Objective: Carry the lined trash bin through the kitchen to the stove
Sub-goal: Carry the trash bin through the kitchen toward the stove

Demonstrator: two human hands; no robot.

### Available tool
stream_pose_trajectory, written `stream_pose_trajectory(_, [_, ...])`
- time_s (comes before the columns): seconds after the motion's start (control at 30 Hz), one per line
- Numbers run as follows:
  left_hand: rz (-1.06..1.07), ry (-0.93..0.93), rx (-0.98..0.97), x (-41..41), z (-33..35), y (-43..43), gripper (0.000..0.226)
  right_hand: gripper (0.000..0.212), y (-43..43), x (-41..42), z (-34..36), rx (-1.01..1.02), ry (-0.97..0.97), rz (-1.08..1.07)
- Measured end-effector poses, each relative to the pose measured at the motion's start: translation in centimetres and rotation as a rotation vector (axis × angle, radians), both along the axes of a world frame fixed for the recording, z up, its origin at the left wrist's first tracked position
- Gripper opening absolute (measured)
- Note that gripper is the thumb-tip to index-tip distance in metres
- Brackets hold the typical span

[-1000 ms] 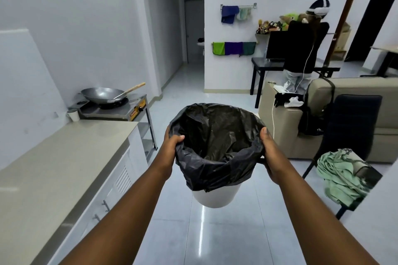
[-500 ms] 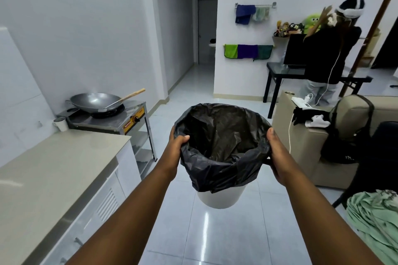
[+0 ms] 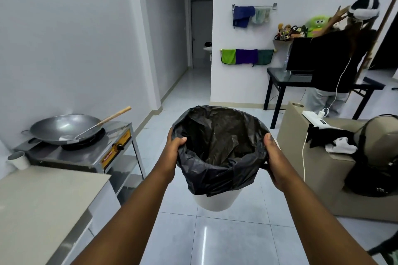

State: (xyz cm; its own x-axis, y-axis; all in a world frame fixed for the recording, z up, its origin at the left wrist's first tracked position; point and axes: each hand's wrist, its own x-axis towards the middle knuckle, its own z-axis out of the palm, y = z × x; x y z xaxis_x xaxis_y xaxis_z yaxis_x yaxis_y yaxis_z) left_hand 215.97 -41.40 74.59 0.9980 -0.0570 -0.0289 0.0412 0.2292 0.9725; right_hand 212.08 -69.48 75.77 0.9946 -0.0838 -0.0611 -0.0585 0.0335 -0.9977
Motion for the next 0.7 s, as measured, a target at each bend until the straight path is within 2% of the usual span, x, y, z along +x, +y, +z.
stream_pose_trajectory(0.37, [0.076, -0.017, -0.009, 20.2, -1.5, -4.5, 0.071, 0.091, -4.3, 21.7, -1.6, -0.011, 0.019, 0.060])
stream_pose_trajectory(0.7, [0.165, -0.025, -0.047, 37.8, -1.1, -9.0, 0.069, 0.095, -8.9, 41.6, -0.1, -0.068, 0.011, 0.168])
